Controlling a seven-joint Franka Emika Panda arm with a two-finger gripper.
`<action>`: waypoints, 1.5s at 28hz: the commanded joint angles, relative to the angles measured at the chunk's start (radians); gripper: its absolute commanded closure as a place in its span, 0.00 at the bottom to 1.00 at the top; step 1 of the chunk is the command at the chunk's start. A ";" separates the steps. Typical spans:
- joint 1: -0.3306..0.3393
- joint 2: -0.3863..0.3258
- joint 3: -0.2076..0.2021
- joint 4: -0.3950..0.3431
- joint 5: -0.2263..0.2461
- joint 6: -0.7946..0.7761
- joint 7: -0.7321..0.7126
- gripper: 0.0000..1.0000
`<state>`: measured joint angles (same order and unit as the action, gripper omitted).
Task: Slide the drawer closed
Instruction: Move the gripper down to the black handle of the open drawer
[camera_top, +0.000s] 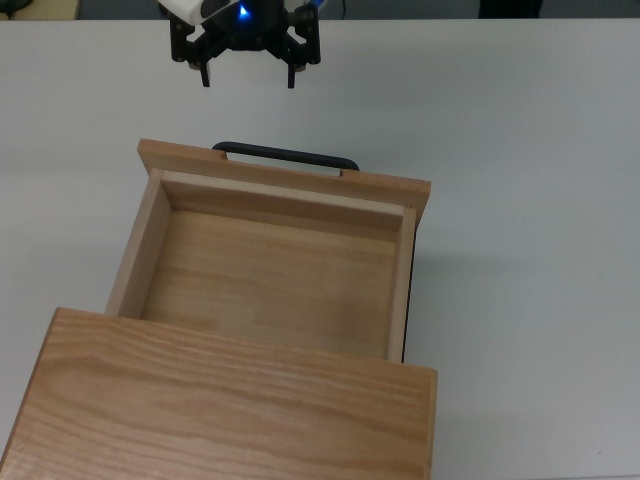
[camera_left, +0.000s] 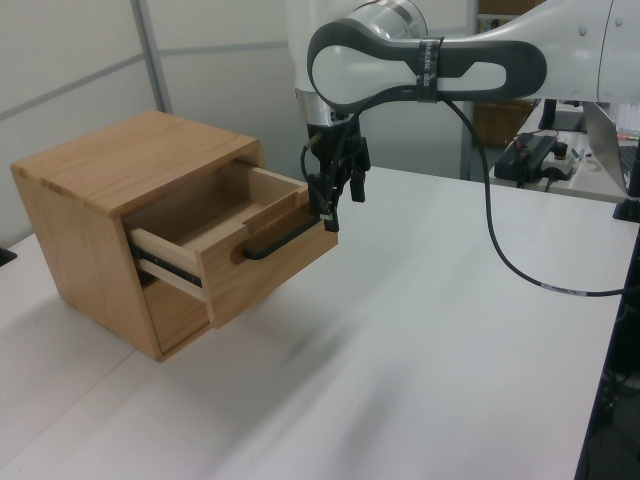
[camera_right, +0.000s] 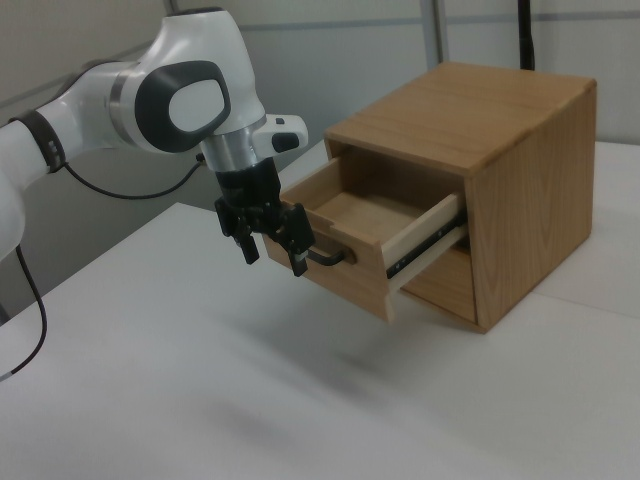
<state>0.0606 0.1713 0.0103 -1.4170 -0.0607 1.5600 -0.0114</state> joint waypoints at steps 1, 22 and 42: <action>0.008 -0.009 -0.001 -0.022 0.003 0.008 -0.027 0.01; 0.038 0.077 -0.001 -0.019 0.056 0.150 0.082 1.00; 0.033 0.137 -0.015 0.021 0.044 0.333 0.079 1.00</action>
<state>0.0916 0.2999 0.0080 -1.4122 -0.0229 1.8253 0.0559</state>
